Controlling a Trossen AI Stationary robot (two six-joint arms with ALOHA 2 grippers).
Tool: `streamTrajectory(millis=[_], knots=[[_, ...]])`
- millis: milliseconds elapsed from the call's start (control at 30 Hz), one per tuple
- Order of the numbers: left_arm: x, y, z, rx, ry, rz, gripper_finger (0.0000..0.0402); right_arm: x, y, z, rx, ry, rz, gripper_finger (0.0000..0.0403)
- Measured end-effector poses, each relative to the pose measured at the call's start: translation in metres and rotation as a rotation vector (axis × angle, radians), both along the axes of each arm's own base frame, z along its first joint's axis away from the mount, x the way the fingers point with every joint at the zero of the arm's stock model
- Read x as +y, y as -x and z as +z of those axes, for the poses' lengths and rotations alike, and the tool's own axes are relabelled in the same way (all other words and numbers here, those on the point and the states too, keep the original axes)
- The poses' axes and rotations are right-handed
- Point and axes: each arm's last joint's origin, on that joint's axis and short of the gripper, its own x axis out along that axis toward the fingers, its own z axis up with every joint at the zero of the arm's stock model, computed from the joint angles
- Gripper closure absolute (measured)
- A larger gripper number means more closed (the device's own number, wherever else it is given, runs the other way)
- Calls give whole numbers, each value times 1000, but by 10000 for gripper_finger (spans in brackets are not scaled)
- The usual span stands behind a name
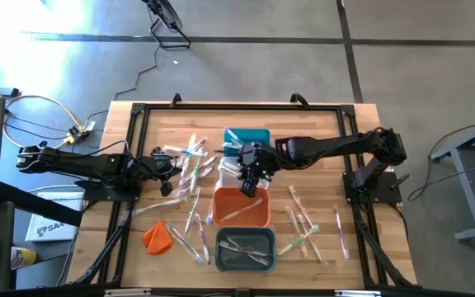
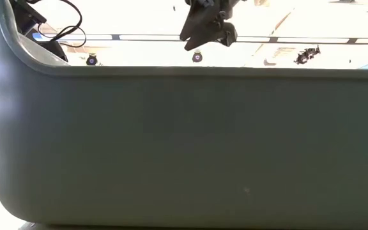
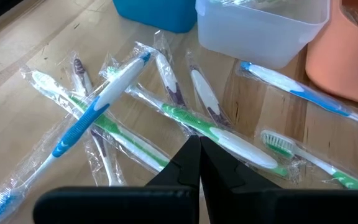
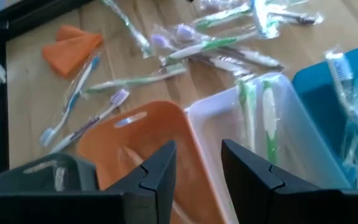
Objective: Pick & Place Toothbrushes
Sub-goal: Put the orange toothbrush into the orange bin
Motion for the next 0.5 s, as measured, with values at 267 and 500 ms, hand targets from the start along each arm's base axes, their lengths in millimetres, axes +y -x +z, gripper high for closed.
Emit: streamTrajectory(millis=[267,500], knots=[[0,0,0,0,-2,-1,401,18,17,13,18,15,39,282],[0,0,0,-4,1,0,401,16,62,34,153,30,-97,282]])
